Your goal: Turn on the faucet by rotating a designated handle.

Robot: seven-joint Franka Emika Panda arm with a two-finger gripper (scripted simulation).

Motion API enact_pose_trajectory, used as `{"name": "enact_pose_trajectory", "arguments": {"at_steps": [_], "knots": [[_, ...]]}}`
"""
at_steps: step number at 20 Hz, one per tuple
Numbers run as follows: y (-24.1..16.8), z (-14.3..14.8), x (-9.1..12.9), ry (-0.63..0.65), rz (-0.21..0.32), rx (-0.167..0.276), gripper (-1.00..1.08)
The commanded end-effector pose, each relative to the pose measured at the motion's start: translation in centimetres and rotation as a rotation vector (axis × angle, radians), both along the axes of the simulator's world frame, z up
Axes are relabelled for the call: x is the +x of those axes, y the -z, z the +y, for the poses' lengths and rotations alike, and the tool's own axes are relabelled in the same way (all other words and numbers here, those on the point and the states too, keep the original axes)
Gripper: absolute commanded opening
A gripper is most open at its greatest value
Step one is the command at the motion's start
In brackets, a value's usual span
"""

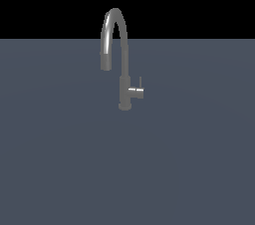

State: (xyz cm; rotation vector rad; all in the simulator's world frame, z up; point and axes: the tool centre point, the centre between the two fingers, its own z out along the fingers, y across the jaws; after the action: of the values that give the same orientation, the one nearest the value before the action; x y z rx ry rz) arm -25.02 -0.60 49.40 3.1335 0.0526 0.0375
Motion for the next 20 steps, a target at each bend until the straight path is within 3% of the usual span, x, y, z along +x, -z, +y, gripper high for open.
{"name": "enact_pose_trajectory", "arguments": {"at_steps": [1,11,20], "knots": [[0.0,0.0,0.0,0.0,0.0,0.0,-1.0],[0.2,0.2,1.4,0.035,0.03,0.034,-1.0],[0.9,0.4,5.3,0.13,0.109,0.125,-1.0]]}}
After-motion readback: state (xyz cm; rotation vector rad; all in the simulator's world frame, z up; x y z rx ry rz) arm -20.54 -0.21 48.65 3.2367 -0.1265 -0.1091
